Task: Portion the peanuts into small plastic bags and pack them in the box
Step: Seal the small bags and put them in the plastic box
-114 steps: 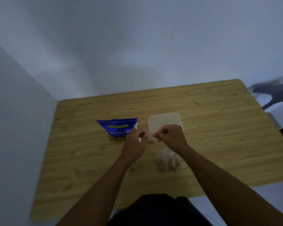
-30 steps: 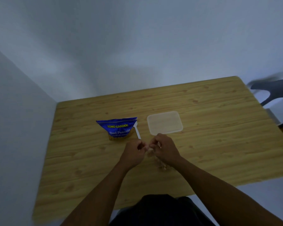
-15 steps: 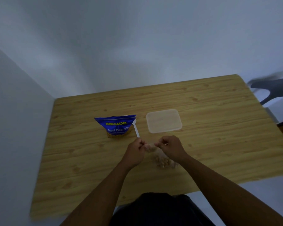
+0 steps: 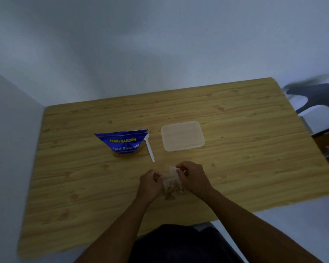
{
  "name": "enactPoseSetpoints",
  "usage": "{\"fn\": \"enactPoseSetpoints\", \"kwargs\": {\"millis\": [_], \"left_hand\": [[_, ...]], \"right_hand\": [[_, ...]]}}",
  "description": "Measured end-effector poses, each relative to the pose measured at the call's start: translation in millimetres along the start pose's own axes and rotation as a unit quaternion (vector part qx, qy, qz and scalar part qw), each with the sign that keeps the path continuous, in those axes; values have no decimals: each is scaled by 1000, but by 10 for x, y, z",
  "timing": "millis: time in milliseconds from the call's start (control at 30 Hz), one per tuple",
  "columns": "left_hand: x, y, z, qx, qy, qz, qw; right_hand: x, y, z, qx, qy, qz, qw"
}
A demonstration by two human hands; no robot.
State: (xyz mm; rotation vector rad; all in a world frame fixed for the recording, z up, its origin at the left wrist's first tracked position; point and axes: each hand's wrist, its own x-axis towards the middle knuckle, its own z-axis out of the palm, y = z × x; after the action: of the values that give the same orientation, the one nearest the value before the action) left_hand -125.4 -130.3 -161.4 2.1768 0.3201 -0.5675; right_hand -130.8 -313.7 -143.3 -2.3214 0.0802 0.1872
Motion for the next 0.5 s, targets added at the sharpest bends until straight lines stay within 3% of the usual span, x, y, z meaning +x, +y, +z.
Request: {"fn": "enactPoseSetpoints", "kwargs": {"millis": [167,267,400,500], "left_hand": [[192,189,-133,28,62,32,997],[374,386,-197,1,56,31,998],[585,594,-169,-33,22,18,999],[652,642,-99,-58,7,10,998]], "right_hand": [[234,32,-102,-25,30,-67,997],[545,-7,-253,-99,22,-116,988],[1056,-98,-458,-199,-92,-139,966],[1378,-74,-450,-294,-186,-141,927]]}}
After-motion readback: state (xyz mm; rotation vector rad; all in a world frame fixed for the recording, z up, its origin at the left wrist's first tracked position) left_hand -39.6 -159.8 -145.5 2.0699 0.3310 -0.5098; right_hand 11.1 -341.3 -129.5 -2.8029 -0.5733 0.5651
